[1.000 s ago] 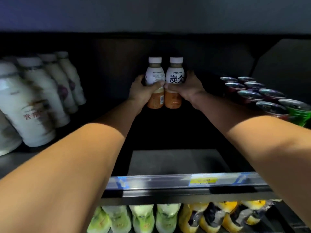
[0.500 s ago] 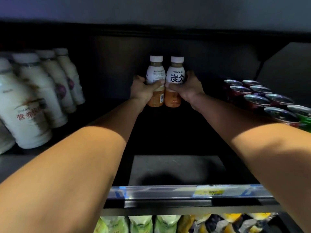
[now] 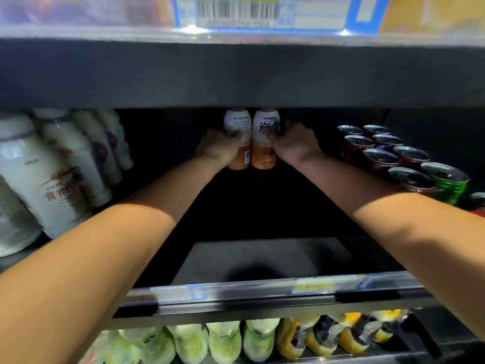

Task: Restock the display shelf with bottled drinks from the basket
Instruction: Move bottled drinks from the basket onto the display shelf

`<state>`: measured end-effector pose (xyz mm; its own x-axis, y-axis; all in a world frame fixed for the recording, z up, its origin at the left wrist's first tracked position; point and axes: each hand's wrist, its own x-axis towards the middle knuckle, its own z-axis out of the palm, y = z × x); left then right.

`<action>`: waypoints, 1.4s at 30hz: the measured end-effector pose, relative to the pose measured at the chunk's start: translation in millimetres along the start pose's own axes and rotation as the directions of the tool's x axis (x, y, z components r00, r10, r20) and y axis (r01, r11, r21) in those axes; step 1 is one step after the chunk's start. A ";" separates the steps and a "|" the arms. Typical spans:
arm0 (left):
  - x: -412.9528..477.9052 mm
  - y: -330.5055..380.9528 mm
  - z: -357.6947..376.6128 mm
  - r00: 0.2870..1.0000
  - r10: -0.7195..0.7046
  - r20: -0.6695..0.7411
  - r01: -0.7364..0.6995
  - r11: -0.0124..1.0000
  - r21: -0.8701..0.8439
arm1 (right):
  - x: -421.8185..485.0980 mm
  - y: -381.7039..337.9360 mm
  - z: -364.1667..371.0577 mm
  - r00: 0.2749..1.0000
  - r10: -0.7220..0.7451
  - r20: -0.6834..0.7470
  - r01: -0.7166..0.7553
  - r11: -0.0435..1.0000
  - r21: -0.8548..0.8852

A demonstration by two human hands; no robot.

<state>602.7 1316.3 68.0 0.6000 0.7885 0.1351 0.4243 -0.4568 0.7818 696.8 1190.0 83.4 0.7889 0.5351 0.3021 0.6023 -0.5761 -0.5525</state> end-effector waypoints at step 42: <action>-597.5 237.5 682.7 -0.233 0.324 0.917 -0.970 -0.008 -0.244 | -538.0 667.5 -299.1 0.331 0.938 -0.099 -0.814 0.231 -0.532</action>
<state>807.9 455.5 -242.6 0.6192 -0.7095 -0.3365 -0.7506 -0.6606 0.0117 710.8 332.7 -215.6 0.8386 -0.4245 -0.3415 -0.4385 -0.8979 0.0394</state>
